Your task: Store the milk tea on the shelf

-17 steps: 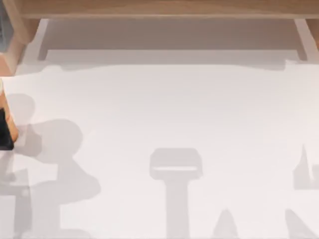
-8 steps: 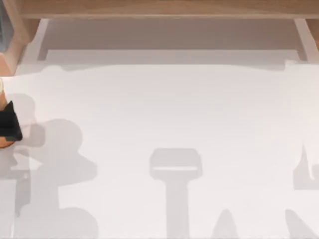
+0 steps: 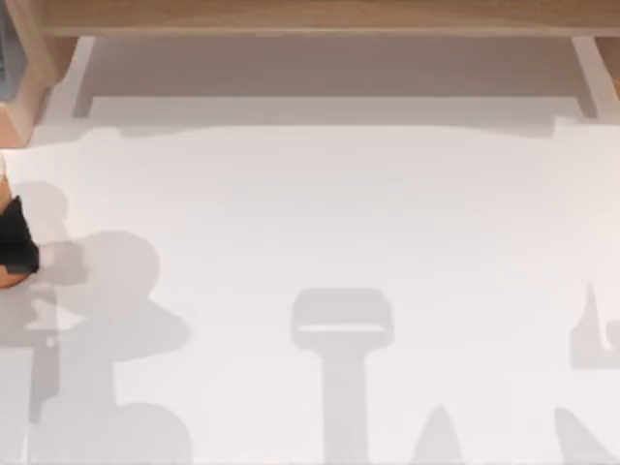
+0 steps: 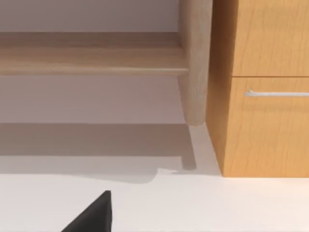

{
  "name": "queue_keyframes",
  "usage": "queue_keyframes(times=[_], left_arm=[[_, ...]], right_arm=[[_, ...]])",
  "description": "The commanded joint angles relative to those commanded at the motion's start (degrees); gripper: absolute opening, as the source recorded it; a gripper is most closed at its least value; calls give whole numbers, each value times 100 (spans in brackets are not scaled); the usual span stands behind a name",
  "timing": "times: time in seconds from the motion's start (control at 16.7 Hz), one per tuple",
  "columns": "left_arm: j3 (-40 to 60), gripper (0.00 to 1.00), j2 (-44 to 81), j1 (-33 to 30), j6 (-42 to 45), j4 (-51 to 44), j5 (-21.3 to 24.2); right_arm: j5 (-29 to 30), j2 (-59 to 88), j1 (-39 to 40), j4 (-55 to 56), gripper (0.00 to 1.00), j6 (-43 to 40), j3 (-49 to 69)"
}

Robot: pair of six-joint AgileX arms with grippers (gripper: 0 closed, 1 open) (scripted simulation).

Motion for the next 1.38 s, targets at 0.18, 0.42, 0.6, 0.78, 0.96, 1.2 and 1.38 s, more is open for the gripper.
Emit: queue_keyframes(times=[0.18, 0.42, 0.6, 0.78, 0.96, 1.2, 1.38], left_arm=[[0, 17, 0, 0, 0, 0, 0], [0, 0, 0, 0, 0, 0, 0], [0, 0, 0, 0, 0, 0, 0], [0, 0, 0, 0, 0, 0, 0], [4, 0, -73, 5, 10, -88, -2], [50, 0, -366, 6, 9, -427, -6], [33, 0, -355, 6, 18, -425, -7]], right_arm=[[0, 0, 0, 0, 100, 0, 0], [0, 0, 0, 0, 100, 0, 0], [0, 0, 0, 0, 100, 0, 0], [0, 0, 0, 0, 100, 0, 0], [0, 0, 0, 0, 100, 0, 0], [0, 0, 0, 0, 100, 0, 0], [0, 0, 0, 0, 100, 0, 0]])
